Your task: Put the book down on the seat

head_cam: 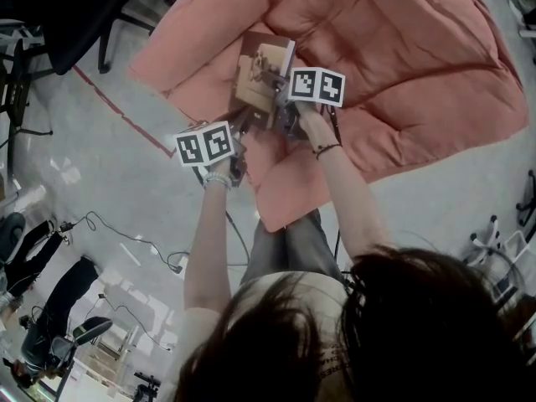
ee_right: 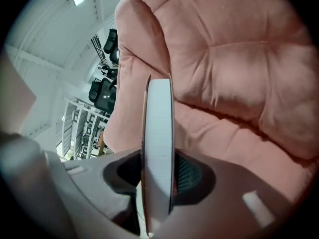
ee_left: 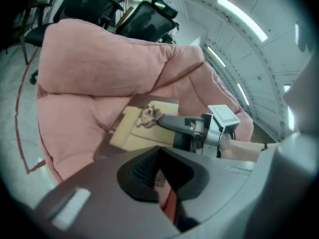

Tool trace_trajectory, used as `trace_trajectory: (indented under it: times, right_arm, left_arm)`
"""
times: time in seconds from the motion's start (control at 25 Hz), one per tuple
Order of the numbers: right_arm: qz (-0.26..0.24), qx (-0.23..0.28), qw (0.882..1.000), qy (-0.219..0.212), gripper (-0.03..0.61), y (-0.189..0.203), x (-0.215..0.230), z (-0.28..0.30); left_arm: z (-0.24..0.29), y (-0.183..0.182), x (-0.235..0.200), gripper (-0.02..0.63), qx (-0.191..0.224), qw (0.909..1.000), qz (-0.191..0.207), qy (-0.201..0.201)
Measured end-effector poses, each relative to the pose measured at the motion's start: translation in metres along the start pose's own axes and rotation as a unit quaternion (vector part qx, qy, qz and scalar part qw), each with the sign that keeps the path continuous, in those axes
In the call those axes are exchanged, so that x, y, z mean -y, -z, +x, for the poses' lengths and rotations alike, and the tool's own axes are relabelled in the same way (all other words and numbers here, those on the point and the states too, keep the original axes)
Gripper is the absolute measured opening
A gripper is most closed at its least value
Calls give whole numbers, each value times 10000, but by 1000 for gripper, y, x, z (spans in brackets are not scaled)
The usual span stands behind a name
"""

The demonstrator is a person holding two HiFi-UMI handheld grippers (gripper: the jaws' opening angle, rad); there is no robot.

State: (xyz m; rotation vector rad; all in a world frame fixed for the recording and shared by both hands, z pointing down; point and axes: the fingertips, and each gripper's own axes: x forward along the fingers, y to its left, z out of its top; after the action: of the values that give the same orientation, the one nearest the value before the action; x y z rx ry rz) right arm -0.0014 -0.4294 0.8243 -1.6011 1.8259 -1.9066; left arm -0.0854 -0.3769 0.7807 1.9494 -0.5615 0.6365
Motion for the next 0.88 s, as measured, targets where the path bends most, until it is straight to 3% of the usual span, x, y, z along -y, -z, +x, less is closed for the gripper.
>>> trace_trajectory:
  times: [0.6, 0.88]
  right_arm:
    - [-273, -272, 9977, 564, 171, 7, 18, 9]
    - [-401, -153, 9931, 1087, 227, -1, 33, -4]
  left_arm:
    - [3, -3, -8, 0, -2, 10000, -47, 45]
    - [7, -5, 2, 0, 25, 10000, -37, 49]
